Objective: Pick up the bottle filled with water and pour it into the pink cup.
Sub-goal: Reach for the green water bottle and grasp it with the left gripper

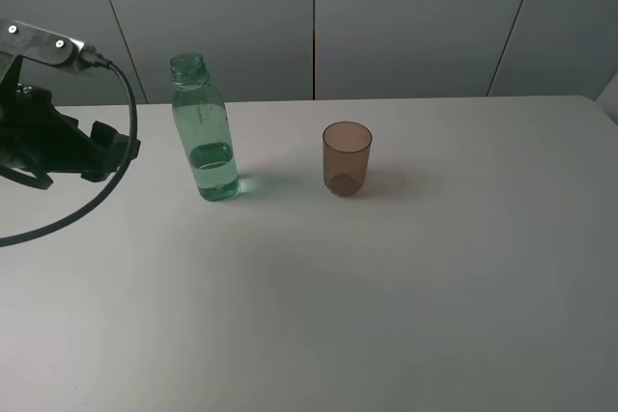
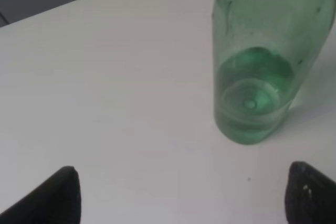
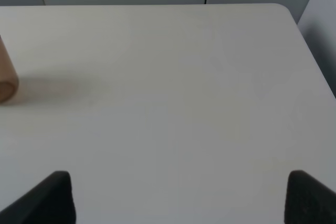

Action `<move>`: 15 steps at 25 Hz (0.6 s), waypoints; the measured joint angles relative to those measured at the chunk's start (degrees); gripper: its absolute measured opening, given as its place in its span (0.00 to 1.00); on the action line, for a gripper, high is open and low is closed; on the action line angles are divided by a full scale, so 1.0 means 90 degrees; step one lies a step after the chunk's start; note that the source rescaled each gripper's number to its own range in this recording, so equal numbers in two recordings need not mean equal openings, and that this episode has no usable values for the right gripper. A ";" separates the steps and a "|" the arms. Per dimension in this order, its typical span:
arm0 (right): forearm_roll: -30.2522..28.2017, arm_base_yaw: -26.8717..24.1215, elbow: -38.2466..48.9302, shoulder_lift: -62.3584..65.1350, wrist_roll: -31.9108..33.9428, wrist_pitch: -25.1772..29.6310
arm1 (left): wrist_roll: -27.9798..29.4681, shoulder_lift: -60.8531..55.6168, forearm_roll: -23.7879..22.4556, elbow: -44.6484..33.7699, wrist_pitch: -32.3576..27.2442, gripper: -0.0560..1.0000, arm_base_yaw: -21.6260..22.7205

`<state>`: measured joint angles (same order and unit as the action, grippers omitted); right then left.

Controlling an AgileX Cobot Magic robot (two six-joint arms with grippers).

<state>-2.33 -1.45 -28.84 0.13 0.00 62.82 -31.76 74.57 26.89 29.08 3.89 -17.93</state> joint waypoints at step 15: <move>0.0000 0.0000 0.0000 0.0000 0.0000 0.0000 | 0.0109 0.1534 -0.1529 -0.0291 0.2478 1.00 -0.0566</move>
<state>-2.33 -1.45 -28.84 0.13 0.00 62.82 -30.77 88.38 13.13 26.46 26.19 -23.02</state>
